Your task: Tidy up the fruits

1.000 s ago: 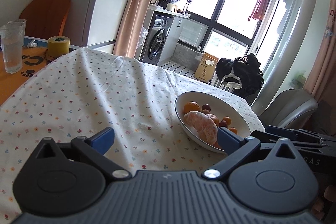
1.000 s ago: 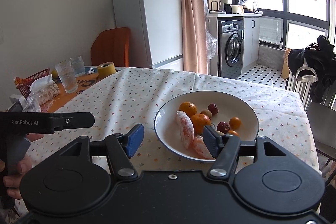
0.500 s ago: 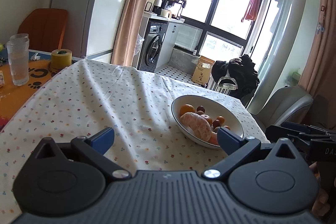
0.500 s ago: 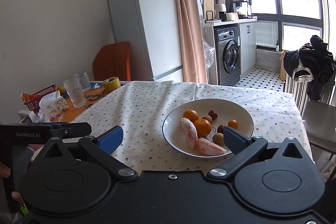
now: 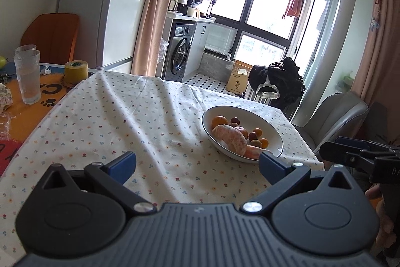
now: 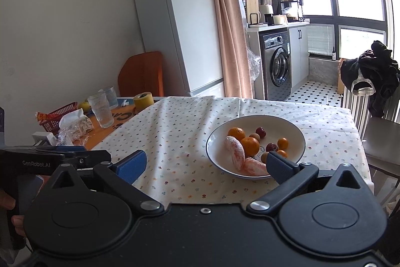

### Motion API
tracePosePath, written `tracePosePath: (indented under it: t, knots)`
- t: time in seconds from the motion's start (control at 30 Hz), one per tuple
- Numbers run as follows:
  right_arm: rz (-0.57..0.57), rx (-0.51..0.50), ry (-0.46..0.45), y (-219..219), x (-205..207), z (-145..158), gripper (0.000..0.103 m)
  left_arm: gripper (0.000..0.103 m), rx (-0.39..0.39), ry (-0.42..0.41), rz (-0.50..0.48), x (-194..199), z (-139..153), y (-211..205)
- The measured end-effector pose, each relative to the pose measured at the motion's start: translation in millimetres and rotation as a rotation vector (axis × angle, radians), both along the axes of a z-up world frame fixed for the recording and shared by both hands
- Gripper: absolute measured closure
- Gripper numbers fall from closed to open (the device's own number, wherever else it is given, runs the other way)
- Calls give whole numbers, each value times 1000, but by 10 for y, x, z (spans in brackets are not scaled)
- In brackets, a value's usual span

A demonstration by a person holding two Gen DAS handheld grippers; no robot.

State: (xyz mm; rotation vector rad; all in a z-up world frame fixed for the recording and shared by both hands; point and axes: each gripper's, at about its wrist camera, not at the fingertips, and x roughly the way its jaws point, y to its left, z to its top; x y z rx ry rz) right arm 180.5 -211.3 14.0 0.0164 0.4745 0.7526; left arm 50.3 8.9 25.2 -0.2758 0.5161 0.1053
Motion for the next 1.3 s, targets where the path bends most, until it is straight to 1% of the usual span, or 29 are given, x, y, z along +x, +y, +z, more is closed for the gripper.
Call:
tracePosePath:
  t: [0.1, 0.37, 0.57, 0.7, 0.83, 0.93, 1.3]
  knots:
    - [-7, 5, 7, -20, -47, 3, 0, 0, -5, 15, -6, -45, -8, 4]
    - [6, -2, 29, -42, -188, -12, 0, 0, 22, 25, -2, -196, 31, 2]
    - [-6, -6, 65, -80, -253, -69, 0, 0, 23, 49, -1, -296, 1, 22]
    - [-24, -7, 82, -161, -295, -113, 0, 0, 31, 60, 21, -369, -29, 62]
    - [-31, 9, 88, -240, -347, -122, 0, 0, 33, 44, 45, -438, -37, 80]
    - [-31, 17, 88, -255, -360, -118, 0, 0, 54, 63, 21, -431, -59, 41]
    - [-2, 6, 117, -176, -354, -218, 0, 0, 77, 88, 26, -394, -155, 19]
